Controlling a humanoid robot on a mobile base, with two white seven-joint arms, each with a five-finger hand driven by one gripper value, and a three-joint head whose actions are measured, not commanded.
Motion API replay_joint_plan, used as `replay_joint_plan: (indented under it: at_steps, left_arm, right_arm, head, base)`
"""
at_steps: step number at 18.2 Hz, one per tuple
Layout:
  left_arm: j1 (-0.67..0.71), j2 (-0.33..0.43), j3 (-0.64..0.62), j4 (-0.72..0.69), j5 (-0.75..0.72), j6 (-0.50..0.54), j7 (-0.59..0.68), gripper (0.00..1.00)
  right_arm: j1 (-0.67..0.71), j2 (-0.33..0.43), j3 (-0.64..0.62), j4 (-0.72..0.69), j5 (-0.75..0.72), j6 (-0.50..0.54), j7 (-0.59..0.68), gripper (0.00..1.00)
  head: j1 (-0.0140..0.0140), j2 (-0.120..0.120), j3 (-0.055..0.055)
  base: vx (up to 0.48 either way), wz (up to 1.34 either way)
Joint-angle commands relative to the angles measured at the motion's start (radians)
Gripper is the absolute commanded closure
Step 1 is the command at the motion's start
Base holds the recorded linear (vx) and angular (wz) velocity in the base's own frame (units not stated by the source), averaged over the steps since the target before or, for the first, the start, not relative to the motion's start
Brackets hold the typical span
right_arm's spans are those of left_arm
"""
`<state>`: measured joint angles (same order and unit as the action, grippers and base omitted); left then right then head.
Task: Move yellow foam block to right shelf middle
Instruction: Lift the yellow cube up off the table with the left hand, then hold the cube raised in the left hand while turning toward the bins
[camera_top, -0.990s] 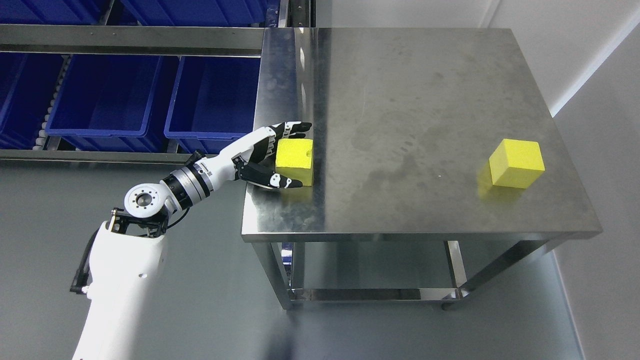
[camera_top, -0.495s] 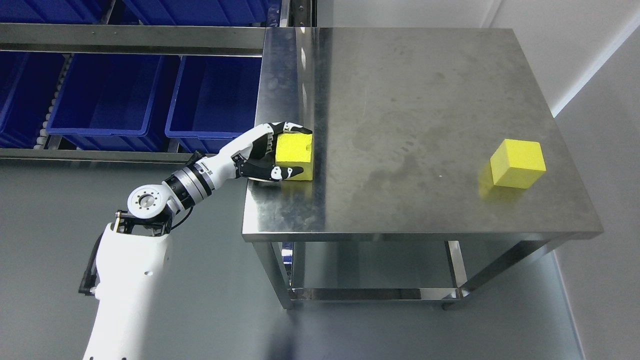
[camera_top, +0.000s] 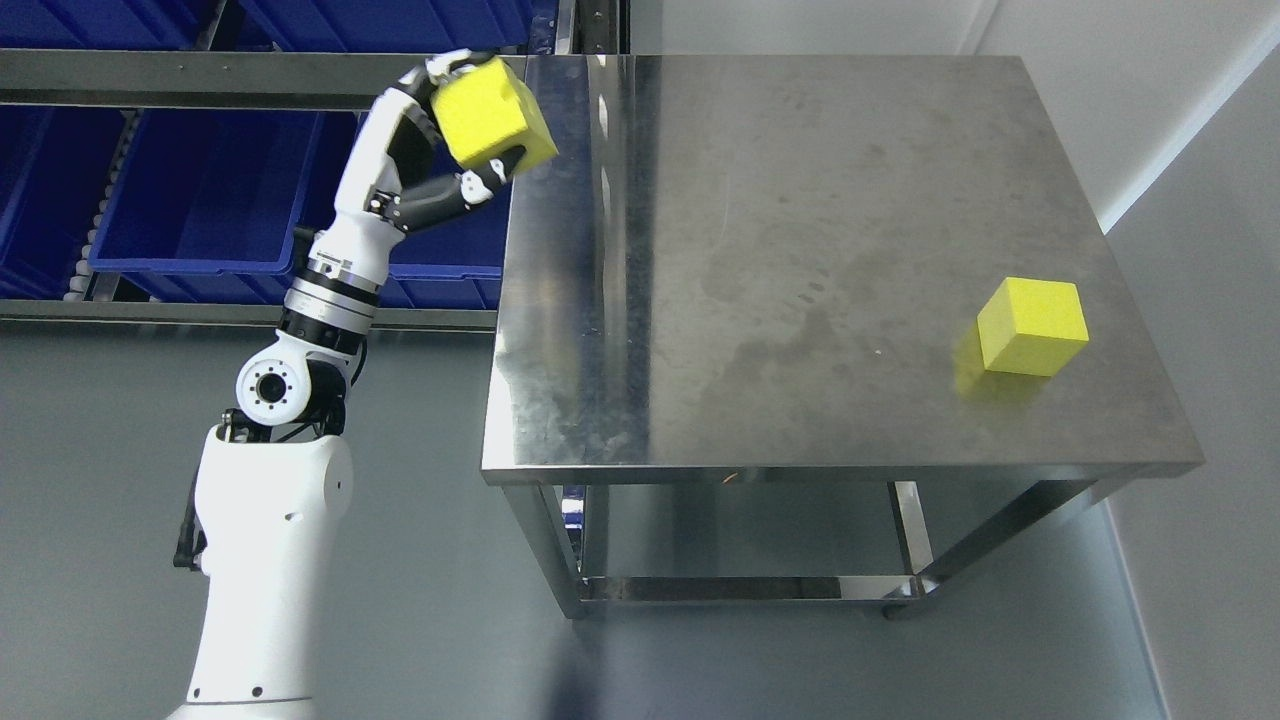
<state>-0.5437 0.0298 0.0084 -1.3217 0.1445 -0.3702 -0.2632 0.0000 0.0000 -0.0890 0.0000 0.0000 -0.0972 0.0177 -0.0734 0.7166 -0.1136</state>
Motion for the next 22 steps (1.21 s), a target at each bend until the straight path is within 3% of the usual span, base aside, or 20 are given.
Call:
replay_joint_plan:
  at_steps: [1, 6, 9, 13, 22]
  left_arm:
    - [-0.007, -0.012, 0.038, -0.040, 0.035, -0.039, 0.303, 0.61]
    - [0.143, -0.012, -0.027, -0.135, 0.035, -0.018, 0.322, 0.62]
    - [0.220, -0.012, -0.041, -0.206, 0.035, 0.049, 0.322, 0.62]
    - [0.241, -0.012, -0.041, -0.231, 0.035, 0.094, 0.312, 0.62]
    - [0.255, -0.012, -0.030, -0.232, 0.035, 0.093, 0.308, 0.62]
  right_arm:
    - [-0.002, -0.017, 0.000, -0.017, 0.000, 0.001, 0.001, 0.00]
    - [-0.002, -0.017, 0.000, -0.017, 0.000, 0.001, 0.001, 0.00]
    - [-0.002, -0.017, 0.000, -0.017, 0.000, 0.001, 0.001, 0.00]
    - [-0.002, -0.017, 0.000, -0.017, 0.000, 0.001, 0.001, 0.00]
    - [-0.002, -0.017, 0.000, -0.017, 0.000, 0.001, 0.001, 0.00]
  head:
    - [0.0000, 0.000, 0.000]
    - [0.0000, 0.000, 0.000]
    - [0.0000, 0.000, 0.000]
    - [0.0000, 0.000, 0.000]
    - [0.0000, 0.000, 0.000]
  base:
    - [0.000, 0.00]
    - [-0.005, 0.01]
    - [-0.003, 0.01]
    - [-0.025, 0.16]
    - [-0.011, 0.61]
